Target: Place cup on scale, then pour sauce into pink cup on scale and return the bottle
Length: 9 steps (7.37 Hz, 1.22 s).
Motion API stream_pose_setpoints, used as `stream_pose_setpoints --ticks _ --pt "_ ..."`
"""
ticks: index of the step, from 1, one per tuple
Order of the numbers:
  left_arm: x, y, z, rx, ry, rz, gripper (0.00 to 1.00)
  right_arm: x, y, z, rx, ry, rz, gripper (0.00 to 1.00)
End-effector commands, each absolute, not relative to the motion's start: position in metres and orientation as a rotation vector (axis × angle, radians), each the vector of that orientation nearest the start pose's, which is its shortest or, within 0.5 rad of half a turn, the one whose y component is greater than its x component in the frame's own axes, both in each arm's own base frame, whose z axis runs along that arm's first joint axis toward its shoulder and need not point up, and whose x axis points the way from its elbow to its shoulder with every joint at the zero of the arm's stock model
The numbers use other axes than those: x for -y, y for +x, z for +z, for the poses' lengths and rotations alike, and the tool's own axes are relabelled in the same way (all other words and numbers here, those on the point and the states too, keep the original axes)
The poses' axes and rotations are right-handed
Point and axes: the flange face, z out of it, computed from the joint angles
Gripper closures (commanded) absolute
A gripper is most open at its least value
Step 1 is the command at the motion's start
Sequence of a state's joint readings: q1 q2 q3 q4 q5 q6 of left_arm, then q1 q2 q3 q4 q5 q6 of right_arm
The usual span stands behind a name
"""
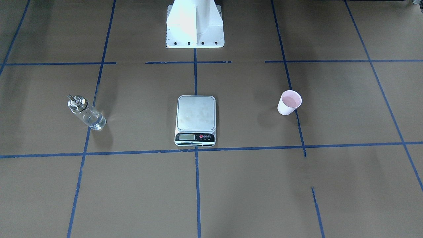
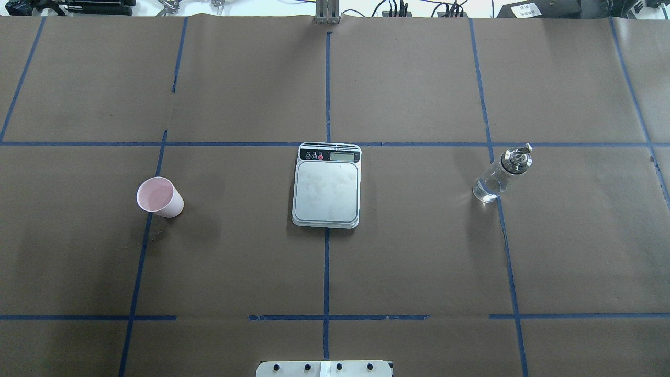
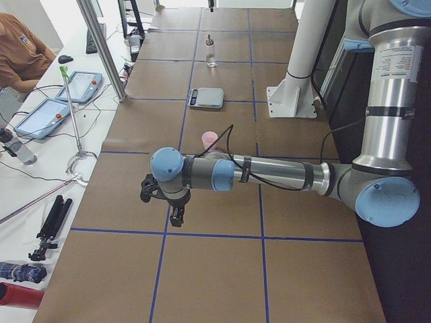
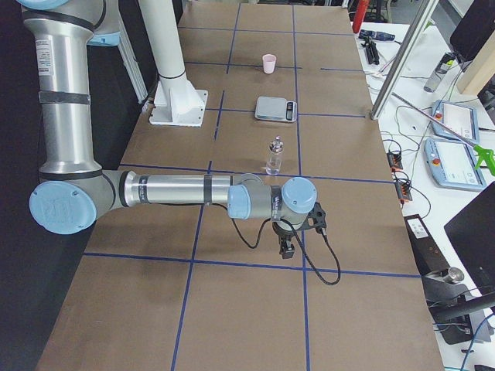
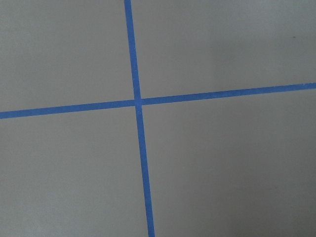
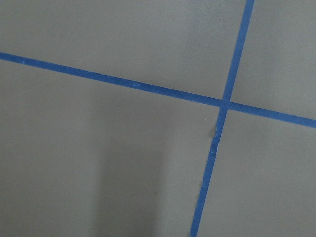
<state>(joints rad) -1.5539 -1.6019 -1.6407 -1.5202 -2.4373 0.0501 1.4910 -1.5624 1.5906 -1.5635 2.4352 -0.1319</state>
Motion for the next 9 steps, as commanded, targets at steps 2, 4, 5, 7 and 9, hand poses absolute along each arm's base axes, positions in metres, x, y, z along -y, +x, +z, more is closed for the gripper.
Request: stream_pose_setpoints --ticks 2,4,5,7,9 --pt "0.497 -0.051 0.584 -0.863 0.120 0.103 0.00 0.502 0.017 0.636 0.872 0.057 -0.214 0.00" --pt "0.489 -0.050 0.578 -0.864 0.134 0.111 0.00 0.501 0.016 0.636 0.873 0.057 -0.216 0.00" --pt "0.487 -0.050 0.574 -0.864 0.141 0.114 0.00 0.501 0.016 0.634 0.881 0.060 -0.217 0.00" --pt "0.487 -0.048 0.585 -0.871 0.122 0.113 0.00 0.506 0.015 0.634 0.881 0.061 -0.217 0.00" --pt "0.486 -0.042 0.578 -0.879 0.131 0.129 0.00 0.505 0.014 0.633 0.889 0.063 -0.221 0.00"
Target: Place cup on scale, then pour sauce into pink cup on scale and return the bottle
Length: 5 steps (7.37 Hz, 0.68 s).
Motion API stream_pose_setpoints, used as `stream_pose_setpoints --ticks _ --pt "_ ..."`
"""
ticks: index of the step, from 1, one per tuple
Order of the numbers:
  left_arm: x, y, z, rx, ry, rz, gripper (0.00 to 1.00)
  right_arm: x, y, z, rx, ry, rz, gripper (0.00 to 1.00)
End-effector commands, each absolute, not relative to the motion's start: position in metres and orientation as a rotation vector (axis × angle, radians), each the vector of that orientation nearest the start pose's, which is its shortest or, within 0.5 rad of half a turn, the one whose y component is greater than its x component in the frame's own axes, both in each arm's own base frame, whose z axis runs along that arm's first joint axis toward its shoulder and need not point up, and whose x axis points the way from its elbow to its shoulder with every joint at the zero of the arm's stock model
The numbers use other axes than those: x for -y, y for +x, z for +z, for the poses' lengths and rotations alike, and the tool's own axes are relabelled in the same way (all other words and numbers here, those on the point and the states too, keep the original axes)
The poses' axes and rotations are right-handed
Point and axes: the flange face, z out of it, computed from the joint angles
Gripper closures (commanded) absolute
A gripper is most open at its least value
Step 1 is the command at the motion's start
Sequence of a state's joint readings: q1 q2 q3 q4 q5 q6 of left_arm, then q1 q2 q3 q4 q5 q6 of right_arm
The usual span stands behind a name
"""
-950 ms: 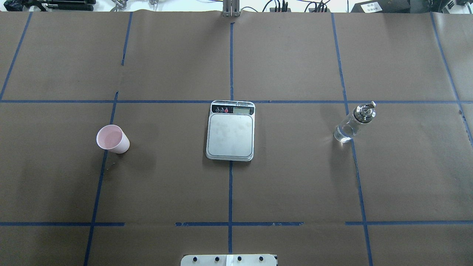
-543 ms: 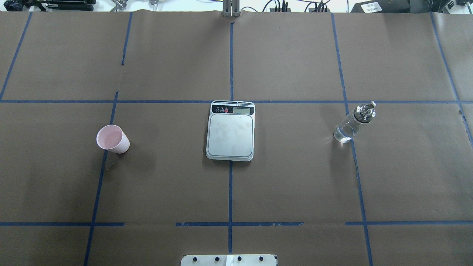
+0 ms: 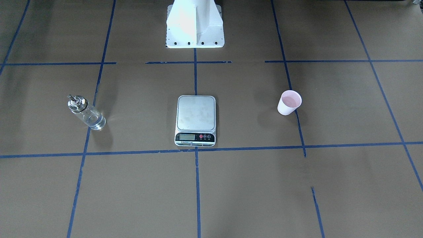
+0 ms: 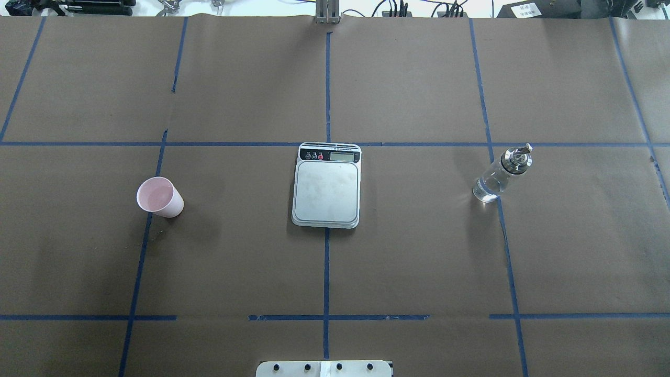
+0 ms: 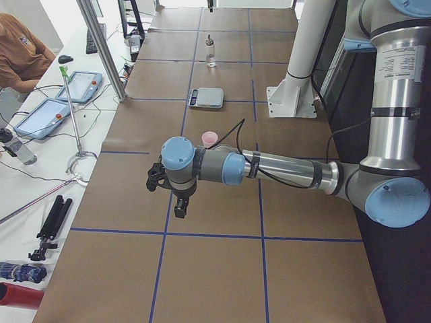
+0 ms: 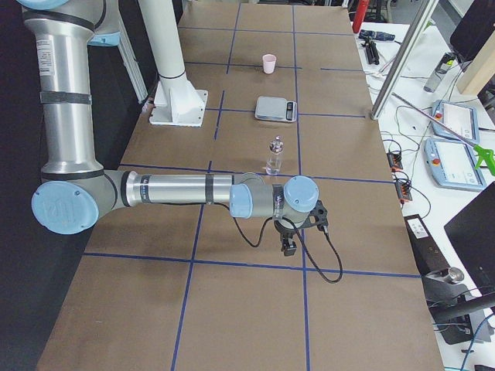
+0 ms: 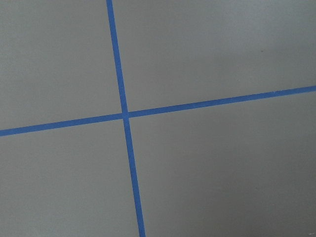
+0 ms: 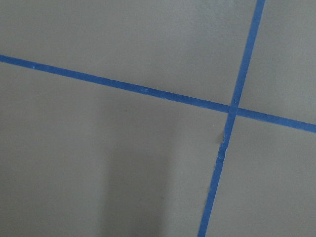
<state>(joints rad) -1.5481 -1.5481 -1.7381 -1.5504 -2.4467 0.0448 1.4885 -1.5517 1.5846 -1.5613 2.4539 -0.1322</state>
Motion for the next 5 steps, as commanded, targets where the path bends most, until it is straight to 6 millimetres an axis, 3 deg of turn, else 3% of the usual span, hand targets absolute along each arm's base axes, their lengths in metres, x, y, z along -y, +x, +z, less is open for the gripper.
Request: stream_pose_setpoints --ticks 1,2,3,5 --pt "0.486 -0.039 0.565 -0.878 0.161 0.151 0.00 0.505 0.014 0.632 0.889 0.066 -0.222 0.00" --pt "0.488 -0.023 0.554 -0.888 0.179 0.194 0.00 0.504 0.014 0.635 0.892 0.059 -0.218 0.00" --pt "0.485 0.012 0.539 -0.978 0.144 0.235 0.00 0.500 0.012 0.634 0.941 0.054 -0.215 0.00" --pt "0.469 0.111 0.464 -1.021 0.081 0.316 0.00 0.499 0.010 0.628 0.962 0.065 -0.219 0.00"
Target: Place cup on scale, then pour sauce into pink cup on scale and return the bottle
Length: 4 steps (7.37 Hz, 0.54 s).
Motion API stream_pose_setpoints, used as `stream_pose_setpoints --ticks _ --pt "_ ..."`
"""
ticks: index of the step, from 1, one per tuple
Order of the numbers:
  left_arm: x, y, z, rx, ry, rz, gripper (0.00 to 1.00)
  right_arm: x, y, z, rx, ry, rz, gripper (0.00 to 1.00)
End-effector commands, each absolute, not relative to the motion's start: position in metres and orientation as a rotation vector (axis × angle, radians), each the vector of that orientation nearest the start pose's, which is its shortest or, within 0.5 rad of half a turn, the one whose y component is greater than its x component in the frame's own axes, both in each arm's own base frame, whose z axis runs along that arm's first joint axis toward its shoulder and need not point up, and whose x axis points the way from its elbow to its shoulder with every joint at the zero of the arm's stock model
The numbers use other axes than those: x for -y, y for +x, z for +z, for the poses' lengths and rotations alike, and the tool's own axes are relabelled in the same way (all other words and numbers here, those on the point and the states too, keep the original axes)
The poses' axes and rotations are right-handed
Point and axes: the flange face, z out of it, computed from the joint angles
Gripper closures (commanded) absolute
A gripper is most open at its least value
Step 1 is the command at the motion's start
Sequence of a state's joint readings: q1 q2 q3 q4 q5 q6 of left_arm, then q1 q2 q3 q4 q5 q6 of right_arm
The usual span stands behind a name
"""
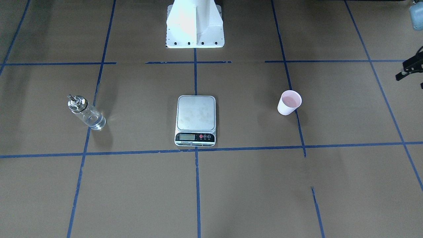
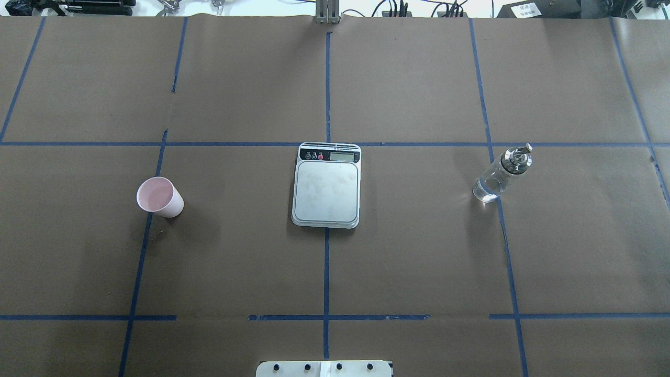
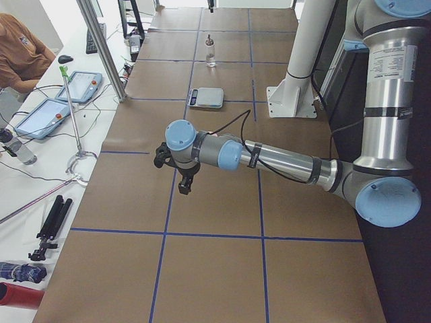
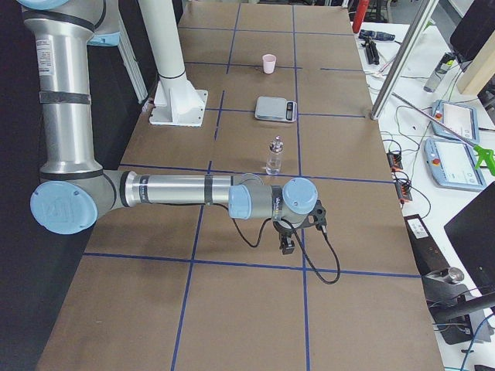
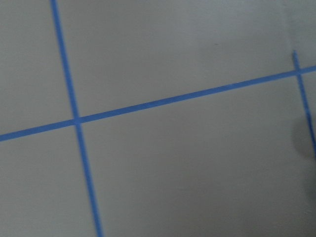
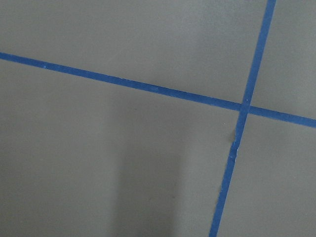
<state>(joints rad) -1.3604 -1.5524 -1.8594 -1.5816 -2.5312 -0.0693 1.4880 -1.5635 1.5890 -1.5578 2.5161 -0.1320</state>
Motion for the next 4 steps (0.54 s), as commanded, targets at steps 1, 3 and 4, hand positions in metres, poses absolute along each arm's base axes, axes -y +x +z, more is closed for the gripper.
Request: stream_pose_setpoints --ticks 1,3,4 --pt "0.472 0.134 0.427 -1.042 0.064 0.276 0.00 0.500 0.010 0.626 0.962 0.070 -0.225 0.00" --pt "0.475 0.202 0.388 -0.986 0.042 0.247 0.00 0.497 0.004 0.624 1.014 0.107 -0.250 0.00" --pt "0.480 0.221 0.381 -0.964 0.051 0.249 0.00 0.496 0.003 0.625 1.023 0.105 -0.250 0.00"
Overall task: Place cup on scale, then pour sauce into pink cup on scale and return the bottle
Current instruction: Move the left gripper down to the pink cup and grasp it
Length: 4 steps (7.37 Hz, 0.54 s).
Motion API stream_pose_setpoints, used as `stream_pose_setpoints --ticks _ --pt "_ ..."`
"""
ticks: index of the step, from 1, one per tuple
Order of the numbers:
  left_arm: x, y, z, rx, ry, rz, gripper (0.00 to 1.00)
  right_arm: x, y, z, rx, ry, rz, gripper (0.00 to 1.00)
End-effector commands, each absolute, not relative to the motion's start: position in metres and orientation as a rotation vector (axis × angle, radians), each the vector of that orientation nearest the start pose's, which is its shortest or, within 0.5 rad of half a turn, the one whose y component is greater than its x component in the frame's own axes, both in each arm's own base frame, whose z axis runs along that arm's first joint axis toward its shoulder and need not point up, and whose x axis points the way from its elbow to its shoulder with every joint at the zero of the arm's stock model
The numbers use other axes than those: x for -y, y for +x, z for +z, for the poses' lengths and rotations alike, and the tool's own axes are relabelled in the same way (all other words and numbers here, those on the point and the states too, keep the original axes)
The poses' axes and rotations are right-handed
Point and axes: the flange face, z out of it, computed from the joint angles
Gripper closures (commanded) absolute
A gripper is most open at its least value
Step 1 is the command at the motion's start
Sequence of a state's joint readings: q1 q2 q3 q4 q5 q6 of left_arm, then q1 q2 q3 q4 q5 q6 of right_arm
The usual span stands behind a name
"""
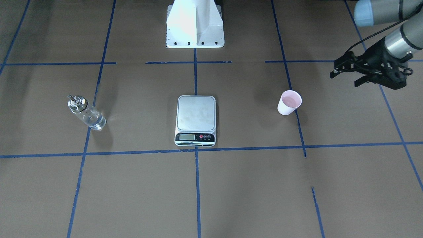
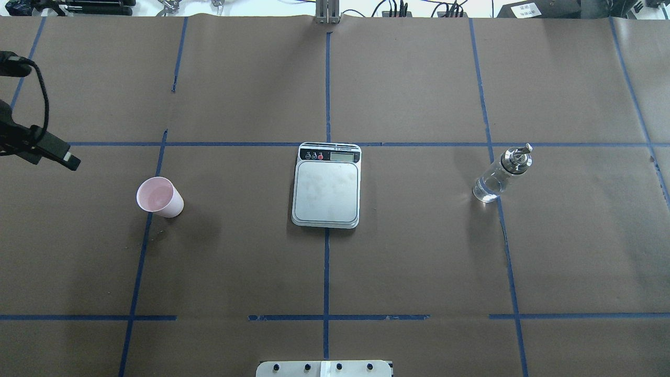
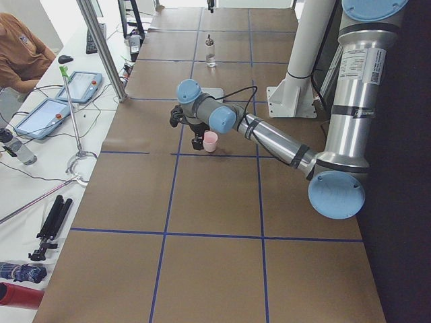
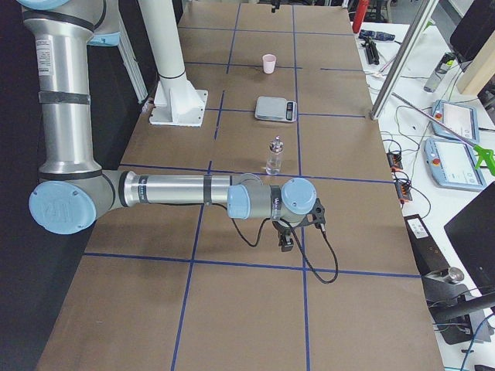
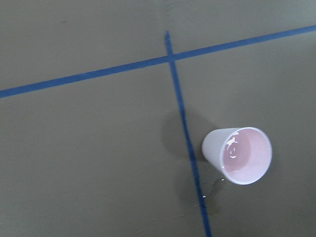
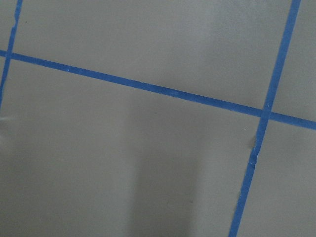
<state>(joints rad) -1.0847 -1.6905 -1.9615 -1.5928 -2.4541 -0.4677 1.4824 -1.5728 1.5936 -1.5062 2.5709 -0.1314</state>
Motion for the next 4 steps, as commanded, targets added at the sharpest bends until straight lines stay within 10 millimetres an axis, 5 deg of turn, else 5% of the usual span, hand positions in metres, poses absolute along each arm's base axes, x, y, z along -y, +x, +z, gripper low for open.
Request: stream_pose_setpoints --ticks 1,2,4 --pt "0.491 0.233 0.389 -0.959 0.038 0.252 0.02 0.496 0.003 0.625 1.025 0.107 -0.252 0.00" --pt "0.510 0.256 0.394 -0.953 0.022 0.259 0.07 0.496 0.003 0.625 1.025 0.110 -0.253 0.00" --pt "0.499 0.305 0.405 -0.861 0.045 0.309 0.10 0.496 0.003 0.624 1.024 0.114 -0.258 0.00"
